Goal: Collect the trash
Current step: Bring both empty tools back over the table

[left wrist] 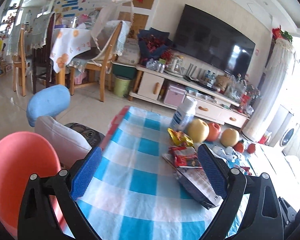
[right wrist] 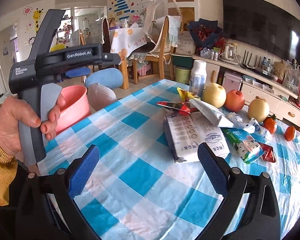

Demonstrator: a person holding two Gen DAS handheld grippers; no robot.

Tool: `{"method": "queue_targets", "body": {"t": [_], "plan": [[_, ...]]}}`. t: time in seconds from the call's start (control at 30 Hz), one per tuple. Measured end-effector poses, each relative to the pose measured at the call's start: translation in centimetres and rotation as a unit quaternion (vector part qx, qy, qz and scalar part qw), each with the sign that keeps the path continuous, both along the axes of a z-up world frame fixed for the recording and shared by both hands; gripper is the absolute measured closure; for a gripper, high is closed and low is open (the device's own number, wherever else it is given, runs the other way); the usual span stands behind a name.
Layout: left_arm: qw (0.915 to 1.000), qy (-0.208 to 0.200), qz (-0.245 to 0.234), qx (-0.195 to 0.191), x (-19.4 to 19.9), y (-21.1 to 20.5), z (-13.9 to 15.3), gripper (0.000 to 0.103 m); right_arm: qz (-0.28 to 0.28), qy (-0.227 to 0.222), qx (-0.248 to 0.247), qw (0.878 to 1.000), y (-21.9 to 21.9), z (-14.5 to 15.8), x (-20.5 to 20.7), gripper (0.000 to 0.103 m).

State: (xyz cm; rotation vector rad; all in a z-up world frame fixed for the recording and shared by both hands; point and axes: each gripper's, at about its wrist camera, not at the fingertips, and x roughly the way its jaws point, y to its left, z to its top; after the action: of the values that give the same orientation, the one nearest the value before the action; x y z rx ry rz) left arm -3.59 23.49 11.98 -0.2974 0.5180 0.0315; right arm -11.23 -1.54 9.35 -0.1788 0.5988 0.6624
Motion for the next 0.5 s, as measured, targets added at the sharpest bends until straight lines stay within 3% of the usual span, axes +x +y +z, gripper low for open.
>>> {"method": "queue_targets", "body": {"t": [0.37,0.5], "plan": [[0.9951,0.034,-0.093,-0.009,2.5,-6.5,-1.5,0.008,-0.052,0.018,0.032,0.998,-6.0,1.1,1.8,0.004],[0.9910,0.052,-0.122,0.022,4.3,-9.1,-2.1,0.008,-0.080,0.014,0.036,0.996,-8.5,1.8,2.7,0.004]]}}
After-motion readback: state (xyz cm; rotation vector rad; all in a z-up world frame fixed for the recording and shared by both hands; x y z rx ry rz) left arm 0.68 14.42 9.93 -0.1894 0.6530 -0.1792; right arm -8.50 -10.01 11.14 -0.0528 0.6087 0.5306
